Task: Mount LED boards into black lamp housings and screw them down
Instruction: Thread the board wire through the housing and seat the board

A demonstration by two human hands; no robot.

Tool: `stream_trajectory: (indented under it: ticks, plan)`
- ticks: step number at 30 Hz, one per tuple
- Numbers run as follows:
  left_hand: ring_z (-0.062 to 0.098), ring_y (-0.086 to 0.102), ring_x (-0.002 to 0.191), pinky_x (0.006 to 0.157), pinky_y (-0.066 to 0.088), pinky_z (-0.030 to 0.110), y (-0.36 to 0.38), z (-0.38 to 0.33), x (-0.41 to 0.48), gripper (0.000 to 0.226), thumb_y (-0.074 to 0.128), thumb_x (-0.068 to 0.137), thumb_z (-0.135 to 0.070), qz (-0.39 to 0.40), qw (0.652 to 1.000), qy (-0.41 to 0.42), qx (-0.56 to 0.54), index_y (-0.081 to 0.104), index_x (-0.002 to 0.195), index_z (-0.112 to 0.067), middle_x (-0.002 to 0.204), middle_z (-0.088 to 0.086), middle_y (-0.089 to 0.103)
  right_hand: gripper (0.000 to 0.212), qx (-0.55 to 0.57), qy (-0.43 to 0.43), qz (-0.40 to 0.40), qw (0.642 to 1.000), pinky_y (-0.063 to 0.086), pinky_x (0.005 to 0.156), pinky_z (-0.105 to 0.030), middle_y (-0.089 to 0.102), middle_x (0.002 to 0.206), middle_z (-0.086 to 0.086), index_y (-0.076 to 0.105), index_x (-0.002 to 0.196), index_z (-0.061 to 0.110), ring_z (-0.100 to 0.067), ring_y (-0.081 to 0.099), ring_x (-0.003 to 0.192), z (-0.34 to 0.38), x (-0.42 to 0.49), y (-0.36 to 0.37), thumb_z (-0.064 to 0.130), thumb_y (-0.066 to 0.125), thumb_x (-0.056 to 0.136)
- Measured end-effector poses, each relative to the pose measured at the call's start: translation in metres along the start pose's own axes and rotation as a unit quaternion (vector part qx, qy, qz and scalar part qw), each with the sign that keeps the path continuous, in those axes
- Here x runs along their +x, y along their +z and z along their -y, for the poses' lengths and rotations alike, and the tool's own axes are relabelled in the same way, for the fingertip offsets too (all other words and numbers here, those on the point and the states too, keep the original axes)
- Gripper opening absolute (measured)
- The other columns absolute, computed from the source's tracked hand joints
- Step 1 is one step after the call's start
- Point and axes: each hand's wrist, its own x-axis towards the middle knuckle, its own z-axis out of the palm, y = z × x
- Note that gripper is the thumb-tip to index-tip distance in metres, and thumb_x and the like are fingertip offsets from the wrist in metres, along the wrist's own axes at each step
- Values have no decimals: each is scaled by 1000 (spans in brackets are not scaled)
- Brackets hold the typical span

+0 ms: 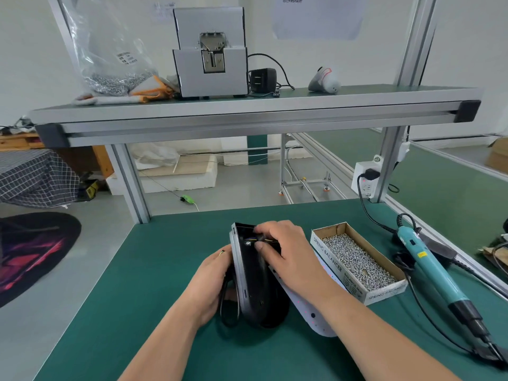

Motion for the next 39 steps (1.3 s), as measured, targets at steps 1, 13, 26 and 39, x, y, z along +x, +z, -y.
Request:
stream_trajectory:
  ticks: [1,13,26,39]
  plan:
    - [21,76,90,67,60,37,0,0,1,38,58,96,-46,3,1000,3,-2,78,118,-22,112,11,79,27,-10,-8,9,1000,38,101,-40,67,108,10,69,124,28,-14,53,108,0,1,-1,32,60,99]
    - [20,69,83,66,60,38,-4,6,3,23,55,111,-29,-28,999,20,6,78,112,-22,99,10,77,26,45,54,22,997,43,99,-31,62,108,23,70,123,33,-7,55,111,2,1,-1,37,71,97]
    - [21,68,89,77,53,48,-7,11,5,22,60,108,-35,-24,999,37,16,76,117,-23,105,9,77,26,51,48,28,997,41,95,-19,72,106,24,74,121,29,-13,59,116,5,3,-4,20,72,97]
    - [26,69,96,88,55,62,-3,8,1,26,62,108,-41,-17,998,62,9,76,120,-23,107,10,76,20,18,39,10,999,52,99,-41,75,109,7,69,120,17,-17,67,111,12,4,-2,26,65,102]
